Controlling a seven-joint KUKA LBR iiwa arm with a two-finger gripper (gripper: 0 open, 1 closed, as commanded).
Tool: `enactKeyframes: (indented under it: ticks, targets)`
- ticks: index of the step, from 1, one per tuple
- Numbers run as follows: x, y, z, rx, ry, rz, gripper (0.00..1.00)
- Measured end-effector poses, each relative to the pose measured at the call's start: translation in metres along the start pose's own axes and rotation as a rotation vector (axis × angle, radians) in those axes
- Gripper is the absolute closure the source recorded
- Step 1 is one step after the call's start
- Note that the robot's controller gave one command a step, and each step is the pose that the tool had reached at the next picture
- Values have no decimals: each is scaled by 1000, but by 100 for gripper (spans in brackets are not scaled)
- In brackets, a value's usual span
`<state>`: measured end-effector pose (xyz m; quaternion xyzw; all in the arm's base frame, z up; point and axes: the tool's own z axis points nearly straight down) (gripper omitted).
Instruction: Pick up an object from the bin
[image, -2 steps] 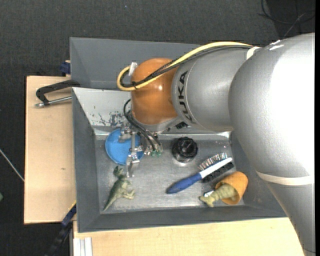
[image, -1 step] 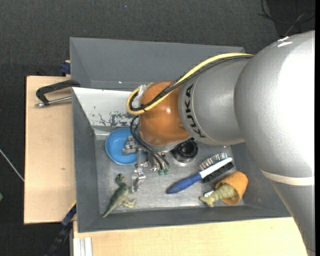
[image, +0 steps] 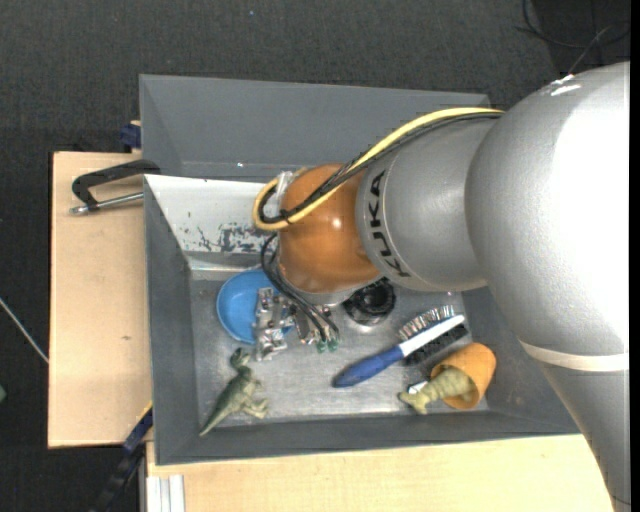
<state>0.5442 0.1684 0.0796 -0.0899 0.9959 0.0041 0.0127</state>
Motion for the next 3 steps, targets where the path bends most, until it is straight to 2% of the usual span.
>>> enactKeyframes:
  ticks: [1, 2, 3]
  targets:
    - [36, 16, 0, 1, -10, 67, 100]
    - [27, 25, -1, 6, -5, -426, 100]
    - [35, 28, -138, -1, 13, -495, 100]
